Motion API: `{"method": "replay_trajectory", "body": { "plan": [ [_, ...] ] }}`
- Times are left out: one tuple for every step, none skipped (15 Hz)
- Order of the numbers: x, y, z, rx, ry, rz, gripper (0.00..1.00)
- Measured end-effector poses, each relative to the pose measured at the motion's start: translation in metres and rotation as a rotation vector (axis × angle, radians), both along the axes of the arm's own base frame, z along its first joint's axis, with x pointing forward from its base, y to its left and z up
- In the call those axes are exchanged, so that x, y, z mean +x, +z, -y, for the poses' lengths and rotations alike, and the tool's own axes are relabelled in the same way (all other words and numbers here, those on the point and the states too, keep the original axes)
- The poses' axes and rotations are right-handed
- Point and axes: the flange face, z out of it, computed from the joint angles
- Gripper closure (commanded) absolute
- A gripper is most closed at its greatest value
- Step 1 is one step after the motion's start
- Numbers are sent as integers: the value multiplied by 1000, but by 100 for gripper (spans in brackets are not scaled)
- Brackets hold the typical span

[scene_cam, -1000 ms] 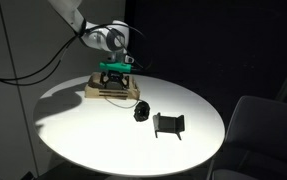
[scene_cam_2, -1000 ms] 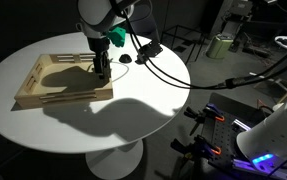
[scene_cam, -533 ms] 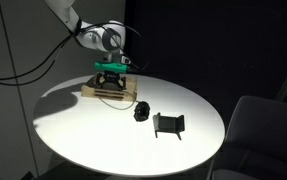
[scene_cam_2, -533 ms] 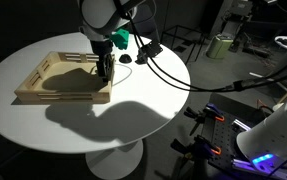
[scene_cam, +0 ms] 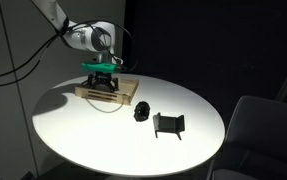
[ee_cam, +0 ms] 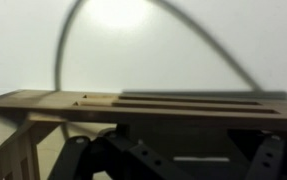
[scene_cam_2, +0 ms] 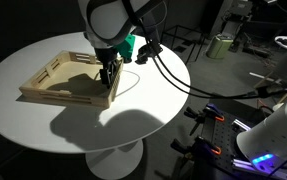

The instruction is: Move the tray towards the middle of the table

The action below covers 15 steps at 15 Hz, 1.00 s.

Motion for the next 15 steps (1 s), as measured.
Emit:
{"method": "replay_trajectory", "body": {
  "plan": [
    [-5,-1,-3,-2,-15,4,0],
    [-10,-2,-6,-4,-29,8,0],
    [-14,-3,-8,-5,-44,13,0],
    [-19,-4,-11,-5,-58,18,0],
    [-23,-5,-13,-6,-73,24,0],
    [-27,-6,-15,-6,-88,30,0],
    [-31,-8,-17,-6,-103,35,0],
    [-35,-9,-18,-6,-118,39,0],
    [-39,-10,-20,-7,-138,44,0],
    [-43,-11,-20,-7,-157,49,0],
    [-47,-11,-21,-8,-176,54,0],
    [-51,-10,-21,-10,-196,57,0],
    [-54,-10,-20,-12,-214,57,0],
    [-58,-8,-20,-14,-231,60,0],
    [-62,-6,-19,-17,-246,61,0]
  ]
}}
